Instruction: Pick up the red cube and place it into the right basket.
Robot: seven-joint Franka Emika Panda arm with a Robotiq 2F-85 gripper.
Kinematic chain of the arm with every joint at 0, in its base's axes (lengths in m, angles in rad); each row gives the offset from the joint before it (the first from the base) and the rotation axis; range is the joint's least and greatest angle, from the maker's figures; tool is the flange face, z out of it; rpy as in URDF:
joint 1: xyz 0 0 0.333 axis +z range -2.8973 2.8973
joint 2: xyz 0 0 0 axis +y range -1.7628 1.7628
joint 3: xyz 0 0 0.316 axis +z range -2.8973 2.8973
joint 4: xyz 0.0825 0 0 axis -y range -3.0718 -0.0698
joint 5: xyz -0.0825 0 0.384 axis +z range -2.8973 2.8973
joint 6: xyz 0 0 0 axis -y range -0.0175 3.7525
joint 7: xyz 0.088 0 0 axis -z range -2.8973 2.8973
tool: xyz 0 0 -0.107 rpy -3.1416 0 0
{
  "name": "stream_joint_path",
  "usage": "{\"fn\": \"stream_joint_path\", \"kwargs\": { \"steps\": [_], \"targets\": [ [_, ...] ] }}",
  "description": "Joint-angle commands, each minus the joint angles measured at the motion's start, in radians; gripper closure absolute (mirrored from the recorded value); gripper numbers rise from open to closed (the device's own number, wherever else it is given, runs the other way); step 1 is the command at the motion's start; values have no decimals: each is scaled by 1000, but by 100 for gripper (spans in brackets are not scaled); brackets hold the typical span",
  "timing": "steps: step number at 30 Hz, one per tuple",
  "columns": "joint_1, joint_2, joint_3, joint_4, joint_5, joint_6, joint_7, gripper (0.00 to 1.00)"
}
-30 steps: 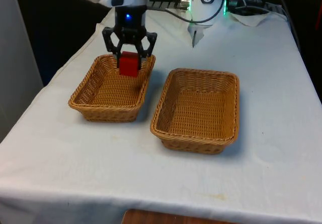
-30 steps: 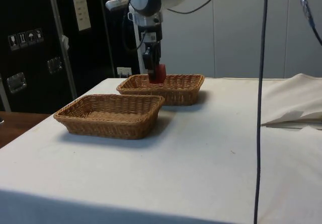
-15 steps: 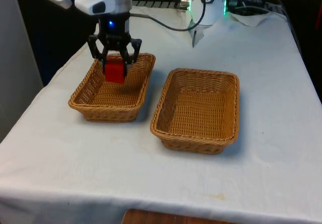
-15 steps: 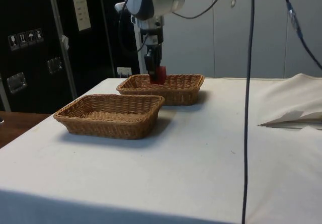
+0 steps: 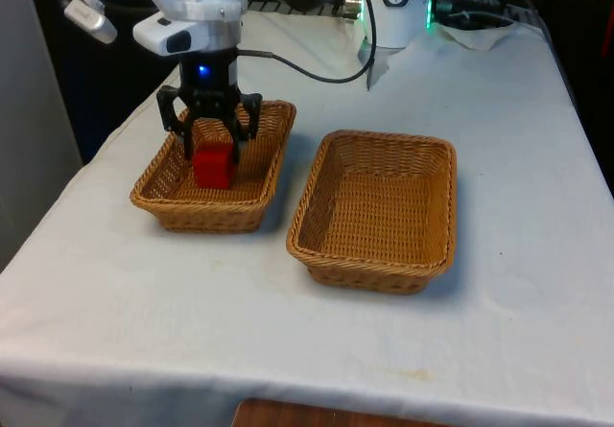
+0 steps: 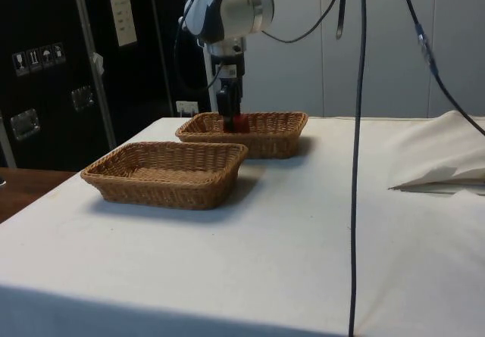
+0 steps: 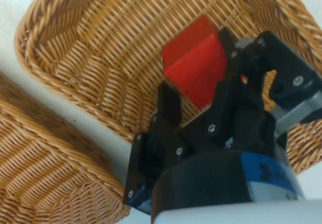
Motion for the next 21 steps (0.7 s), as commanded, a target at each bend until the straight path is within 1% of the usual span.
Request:
{"fn": "stream_joint_path", "kwargs": {
  "steps": [1,2,5,6,7,8,13,16,17,18,21],
  "targets": [
    [-4,-3,4,-1,4,-3,-7,63],
    [-4,-3,4,-1,4,-4,-8,39],
    [-4,-3,3,-1,5,-4,-8,10],
    [0,0,-1,0,1,-2,-2,2],
    [-4,-3,3,-1,5,-4,-9,2],
    [-4,-3,3,-1,5,-4,-9,0],
    [-5,-2,3,0,5,-4,-9,0],
    [1,-19,-14,1,-7,-19,-10,0],
    [1,-3,-7,2,1,-4,-5,0],
    [4,-23,-19,2,-9,-24,-12,0],
    [10,-37,-33,3,-12,-38,-19,0]
  ]
}}
